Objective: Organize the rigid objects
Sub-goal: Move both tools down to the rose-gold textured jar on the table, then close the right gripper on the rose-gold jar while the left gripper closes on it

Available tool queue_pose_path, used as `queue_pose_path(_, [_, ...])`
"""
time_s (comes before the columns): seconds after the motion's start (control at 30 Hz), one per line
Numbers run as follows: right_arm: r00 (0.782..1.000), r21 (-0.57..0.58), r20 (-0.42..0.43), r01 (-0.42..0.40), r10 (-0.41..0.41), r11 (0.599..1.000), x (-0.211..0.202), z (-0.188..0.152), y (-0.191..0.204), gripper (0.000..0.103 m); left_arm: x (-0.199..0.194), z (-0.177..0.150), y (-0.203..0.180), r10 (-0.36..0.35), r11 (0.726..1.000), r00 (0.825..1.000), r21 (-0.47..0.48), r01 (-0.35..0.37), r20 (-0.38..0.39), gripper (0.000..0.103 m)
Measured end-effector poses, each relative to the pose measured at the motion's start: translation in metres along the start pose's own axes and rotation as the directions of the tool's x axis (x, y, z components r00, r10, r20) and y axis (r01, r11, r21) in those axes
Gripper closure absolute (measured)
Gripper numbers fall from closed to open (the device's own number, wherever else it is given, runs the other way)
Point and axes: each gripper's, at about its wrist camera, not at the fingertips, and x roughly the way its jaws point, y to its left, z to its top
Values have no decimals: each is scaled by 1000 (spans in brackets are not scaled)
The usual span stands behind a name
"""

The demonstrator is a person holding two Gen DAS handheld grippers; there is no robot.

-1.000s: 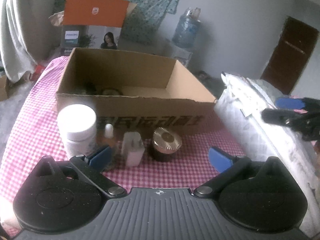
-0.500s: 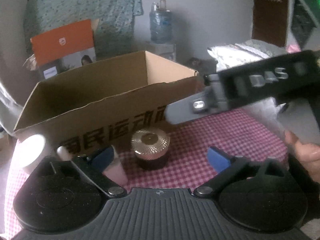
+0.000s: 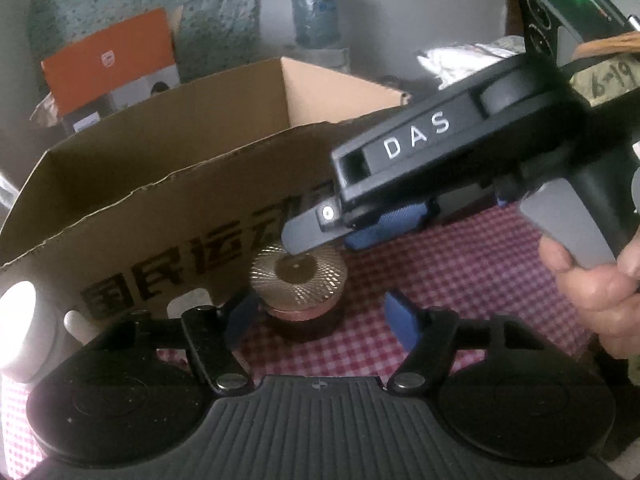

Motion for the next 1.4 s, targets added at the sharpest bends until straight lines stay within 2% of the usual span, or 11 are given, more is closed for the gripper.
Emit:
queue_pose_path(0.1, [1000, 11, -13, -21, 21, 1000, 5, 3, -3, 59, 2, 1, 2, 10, 1000, 1000, -17, -10, -17, 34])
queue_pose_path(0.33, [999, 3, -41, -19, 19, 1000, 7, 5, -5, 59, 7, 5, -2, 8, 1000, 1000, -20, -8, -27, 33])
queue_pose_path(0.53, [999, 14, -43, -2, 3, 1000, -9, -4, -11, 59, 2, 3, -10, -57, 998, 998, -8, 57, -21, 33])
queue_pose_path(0.83, [999, 77, -38, 19, -16, 997, -42, -26, -27, 59, -13, -7, -25, -163, 987, 986, 12, 163, -22, 32])
queue_pose_path(1.0, [998, 92, 14, 59, -61, 994, -55, -29, -34, 59, -12, -8, -29, -114, 991, 993, 63, 116, -25, 23])
queue_pose_path(1.17, [998, 108, 3, 60, -61, 992, -51, -31, -37, 58, 3, -5, -36, -83, 986, 995, 141, 90, -53, 23])
queue_pose_path(1.27, [998, 108, -3, 64, -64, 992, -47, -33, -36, 58, 11, -6, -39, -49, 984, 997, 167, 57, -53, 26])
queue_pose_path(1.4, [999, 120, -4, 49, -49, 992, -41, -34, -35, 57, 18, -5, -40, -46, 987, 997, 152, 55, -64, 35])
